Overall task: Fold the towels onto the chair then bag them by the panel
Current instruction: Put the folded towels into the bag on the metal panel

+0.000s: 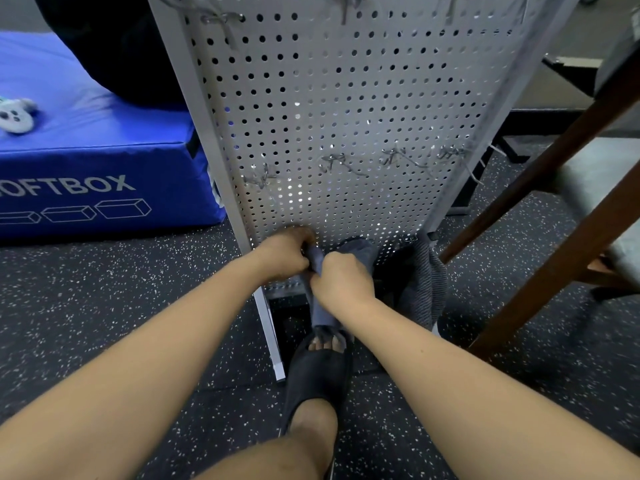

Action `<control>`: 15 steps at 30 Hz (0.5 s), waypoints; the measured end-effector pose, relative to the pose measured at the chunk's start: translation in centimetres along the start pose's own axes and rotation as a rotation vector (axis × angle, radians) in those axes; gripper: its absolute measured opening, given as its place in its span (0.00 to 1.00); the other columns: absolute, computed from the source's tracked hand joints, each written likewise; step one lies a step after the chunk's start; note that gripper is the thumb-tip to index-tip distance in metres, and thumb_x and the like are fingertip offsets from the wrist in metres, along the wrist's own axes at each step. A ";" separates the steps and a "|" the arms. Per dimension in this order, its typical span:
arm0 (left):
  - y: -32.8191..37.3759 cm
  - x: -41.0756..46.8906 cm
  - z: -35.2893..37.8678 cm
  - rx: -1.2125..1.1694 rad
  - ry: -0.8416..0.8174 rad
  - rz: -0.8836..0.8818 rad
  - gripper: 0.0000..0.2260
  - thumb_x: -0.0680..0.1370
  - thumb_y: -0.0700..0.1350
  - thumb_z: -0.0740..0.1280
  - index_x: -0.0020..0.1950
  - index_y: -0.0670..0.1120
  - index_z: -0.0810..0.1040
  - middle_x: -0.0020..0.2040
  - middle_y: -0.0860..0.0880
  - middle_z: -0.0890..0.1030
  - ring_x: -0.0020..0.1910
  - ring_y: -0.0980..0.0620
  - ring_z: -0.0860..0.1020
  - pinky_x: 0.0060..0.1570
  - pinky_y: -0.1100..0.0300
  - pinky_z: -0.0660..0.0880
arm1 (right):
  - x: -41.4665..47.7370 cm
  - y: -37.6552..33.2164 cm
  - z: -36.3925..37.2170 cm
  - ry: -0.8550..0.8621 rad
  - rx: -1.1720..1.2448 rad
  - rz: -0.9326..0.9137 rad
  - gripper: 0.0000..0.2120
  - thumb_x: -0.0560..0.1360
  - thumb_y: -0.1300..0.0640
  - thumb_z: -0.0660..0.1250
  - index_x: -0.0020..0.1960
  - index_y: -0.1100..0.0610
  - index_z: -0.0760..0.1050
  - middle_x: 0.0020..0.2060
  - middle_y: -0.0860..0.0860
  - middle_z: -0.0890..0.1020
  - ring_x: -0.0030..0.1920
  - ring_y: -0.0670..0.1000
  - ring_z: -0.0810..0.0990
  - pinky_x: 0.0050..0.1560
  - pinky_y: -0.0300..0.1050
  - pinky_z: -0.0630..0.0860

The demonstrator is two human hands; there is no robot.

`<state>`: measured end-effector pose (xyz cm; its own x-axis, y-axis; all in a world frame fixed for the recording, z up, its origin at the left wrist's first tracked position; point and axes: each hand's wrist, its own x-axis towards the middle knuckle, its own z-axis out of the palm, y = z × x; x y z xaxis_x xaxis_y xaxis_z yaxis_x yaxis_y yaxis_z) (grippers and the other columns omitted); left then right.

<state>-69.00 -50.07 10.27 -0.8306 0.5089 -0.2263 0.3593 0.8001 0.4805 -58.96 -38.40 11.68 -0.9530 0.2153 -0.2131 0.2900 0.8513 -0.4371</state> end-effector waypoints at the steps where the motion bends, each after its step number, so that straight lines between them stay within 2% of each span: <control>1: -0.1 0.1 0.2 0.023 0.023 0.007 0.12 0.74 0.36 0.67 0.56 0.44 0.79 0.54 0.45 0.82 0.52 0.44 0.78 0.45 0.58 0.69 | 0.0 -0.3 0.1 -0.010 -0.001 0.005 0.11 0.81 0.54 0.68 0.59 0.59 0.80 0.55 0.63 0.84 0.59 0.65 0.83 0.49 0.51 0.76; 4: -0.5 0.2 0.8 0.038 0.084 0.015 0.13 0.73 0.35 0.67 0.56 0.45 0.80 0.54 0.44 0.83 0.53 0.42 0.80 0.44 0.57 0.70 | 0.2 -0.7 0.4 -0.016 0.000 0.029 0.11 0.80 0.54 0.69 0.59 0.58 0.81 0.57 0.62 0.85 0.61 0.64 0.83 0.50 0.48 0.75; 7: -0.8 0.1 1.4 -0.027 0.139 0.017 0.15 0.72 0.32 0.66 0.55 0.47 0.79 0.49 0.47 0.81 0.51 0.41 0.81 0.42 0.56 0.70 | 0.5 -0.5 0.7 -0.010 0.006 0.054 0.11 0.80 0.54 0.69 0.58 0.58 0.82 0.57 0.61 0.85 0.61 0.63 0.84 0.49 0.48 0.74; 11: -1.4 -0.5 2.9 0.028 0.111 0.004 0.22 0.73 0.36 0.67 0.68 0.46 0.75 0.58 0.40 0.82 0.57 0.39 0.80 0.50 0.52 0.76 | 0.5 0.0 0.9 -0.001 -0.005 0.060 0.11 0.80 0.53 0.66 0.59 0.57 0.81 0.57 0.62 0.84 0.60 0.64 0.83 0.48 0.49 0.75; 12: -1.5 -0.4 3.0 0.024 0.118 -0.012 0.21 0.74 0.37 0.68 0.67 0.46 0.77 0.59 0.41 0.83 0.58 0.39 0.80 0.51 0.52 0.76 | 0.6 0.1 0.9 0.001 -0.013 0.050 0.11 0.81 0.53 0.66 0.60 0.57 0.80 0.57 0.62 0.84 0.59 0.64 0.83 0.47 0.49 0.75; 15: -1.0 0.2 2.7 -0.026 0.184 -0.032 0.12 0.72 0.38 0.69 0.55 0.46 0.83 0.53 0.43 0.85 0.54 0.41 0.81 0.49 0.53 0.77 | 0.9 0.4 0.9 0.016 -0.022 0.043 0.11 0.81 0.55 0.66 0.60 0.57 0.80 0.57 0.62 0.83 0.59 0.64 0.83 0.45 0.48 0.74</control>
<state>-68.37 -49.90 7.41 -0.9061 0.4147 -0.0840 0.3222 0.8050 0.4981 -59.68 -38.33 10.54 -0.9411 0.2591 -0.2171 0.3287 0.8513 -0.4089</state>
